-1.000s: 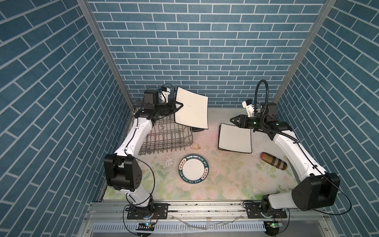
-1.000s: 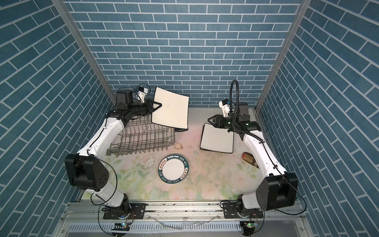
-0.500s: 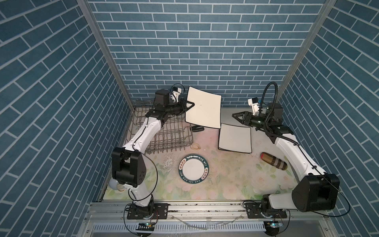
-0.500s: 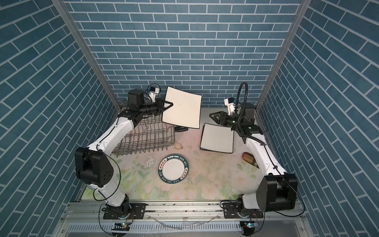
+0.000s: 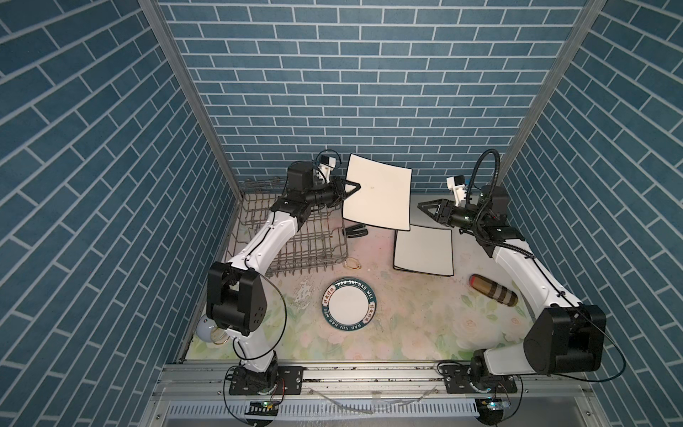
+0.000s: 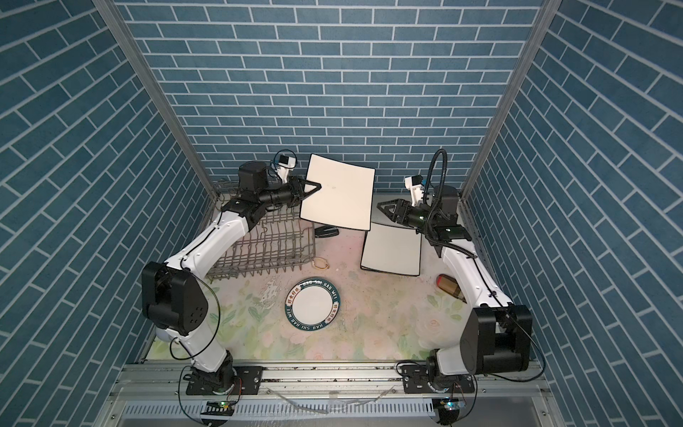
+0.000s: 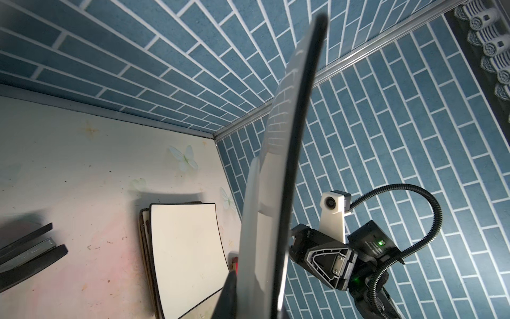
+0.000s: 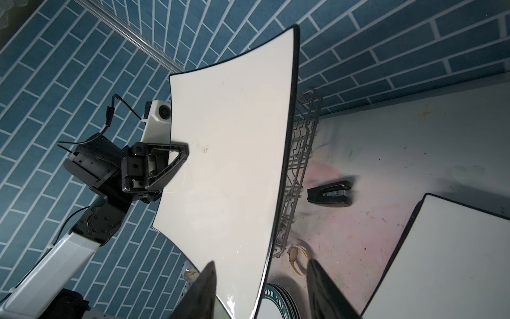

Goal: Unload the plates from the dish rack
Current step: Place a plate on the plates.

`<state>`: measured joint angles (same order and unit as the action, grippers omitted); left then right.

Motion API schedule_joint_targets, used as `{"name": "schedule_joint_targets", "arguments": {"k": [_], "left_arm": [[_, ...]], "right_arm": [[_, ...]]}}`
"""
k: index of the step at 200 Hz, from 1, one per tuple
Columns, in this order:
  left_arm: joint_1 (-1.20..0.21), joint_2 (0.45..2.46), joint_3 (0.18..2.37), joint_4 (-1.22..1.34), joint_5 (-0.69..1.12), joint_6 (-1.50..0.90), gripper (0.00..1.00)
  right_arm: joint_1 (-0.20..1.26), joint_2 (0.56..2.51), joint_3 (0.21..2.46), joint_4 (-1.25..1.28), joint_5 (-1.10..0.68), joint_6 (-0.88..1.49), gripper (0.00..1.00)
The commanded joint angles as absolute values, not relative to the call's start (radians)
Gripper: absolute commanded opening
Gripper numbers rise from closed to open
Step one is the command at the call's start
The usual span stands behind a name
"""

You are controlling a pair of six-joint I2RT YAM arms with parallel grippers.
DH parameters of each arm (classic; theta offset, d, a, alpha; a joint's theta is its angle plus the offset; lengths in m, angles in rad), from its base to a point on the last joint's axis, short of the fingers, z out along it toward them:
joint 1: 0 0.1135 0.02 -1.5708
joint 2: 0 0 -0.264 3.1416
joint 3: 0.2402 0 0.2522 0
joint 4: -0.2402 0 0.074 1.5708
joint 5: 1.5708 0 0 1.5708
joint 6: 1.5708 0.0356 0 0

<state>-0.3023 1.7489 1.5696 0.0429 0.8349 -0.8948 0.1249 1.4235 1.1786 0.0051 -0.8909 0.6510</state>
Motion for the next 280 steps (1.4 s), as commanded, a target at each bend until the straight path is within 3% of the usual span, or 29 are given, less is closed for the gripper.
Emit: {"name": "schedule_joint_targets", "arguments": {"k": [1,126,202,280], "left_arm": [[-0.326,1.730,1.614,0.216,0.889,-0.939,0.00],[-0.383,1.776,1.608,0.344,0.921,-1.055,0.00],[-0.414,1.808,1.579,0.419,0.916,-1.094,0.00],[-0.421,1.840,1.574,0.420,0.924,-1.093,0.00]], "right_arm": [[0.120,1.432,1.149,0.066,-0.922,0.690,0.54],[0.117,1.452,1.128,0.129,-0.948,0.726,0.52],[0.109,1.479,1.105,0.240,-0.977,0.801,0.37],[0.094,1.492,1.083,0.328,-1.000,0.864,0.10]]}}
